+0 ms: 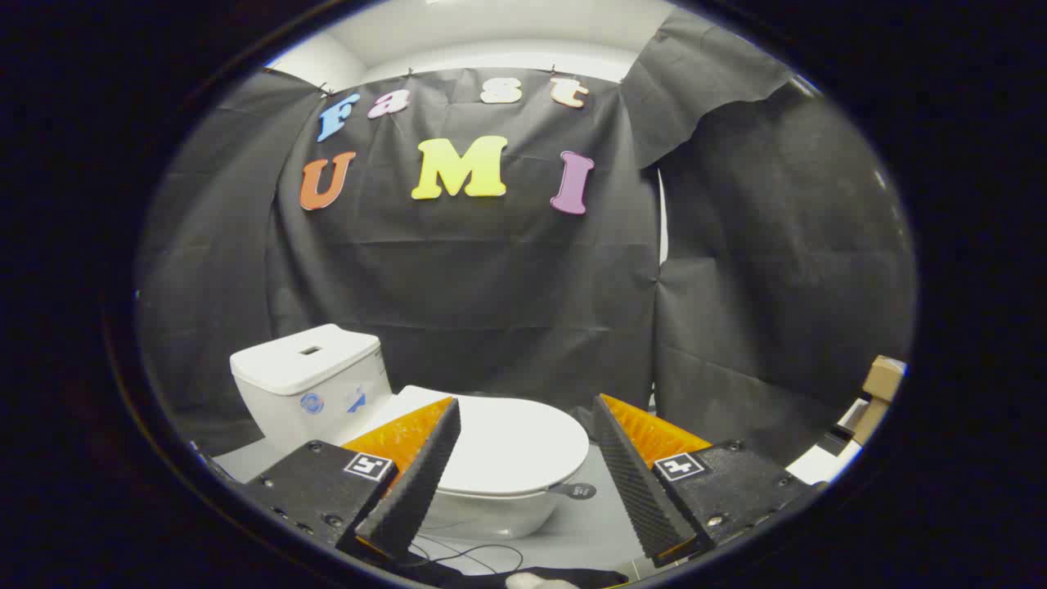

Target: Open the toilet lid.

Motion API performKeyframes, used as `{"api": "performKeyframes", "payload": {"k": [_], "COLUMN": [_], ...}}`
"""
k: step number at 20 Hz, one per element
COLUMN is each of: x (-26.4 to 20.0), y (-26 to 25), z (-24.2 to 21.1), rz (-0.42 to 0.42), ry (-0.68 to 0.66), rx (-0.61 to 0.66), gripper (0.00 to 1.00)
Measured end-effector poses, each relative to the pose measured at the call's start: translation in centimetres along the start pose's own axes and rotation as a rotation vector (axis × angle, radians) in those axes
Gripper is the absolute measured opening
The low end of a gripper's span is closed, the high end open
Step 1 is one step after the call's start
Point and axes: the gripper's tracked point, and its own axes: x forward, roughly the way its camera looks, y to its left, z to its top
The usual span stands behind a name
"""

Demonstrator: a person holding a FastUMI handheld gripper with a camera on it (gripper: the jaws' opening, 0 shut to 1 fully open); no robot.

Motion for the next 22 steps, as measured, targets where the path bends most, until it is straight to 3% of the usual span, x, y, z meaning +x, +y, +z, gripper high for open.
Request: {"api": "performKeyframes", "payload": {"k": [16, 22], "x": [0.1, 2.4], "y": [0.4, 0.2], "z": [0.2, 0.8], "rz": [0.022, 0.04], "ry": [0.012, 0.02], "rx": [0.036, 0.071], "gripper": [1.0, 1.0]}}
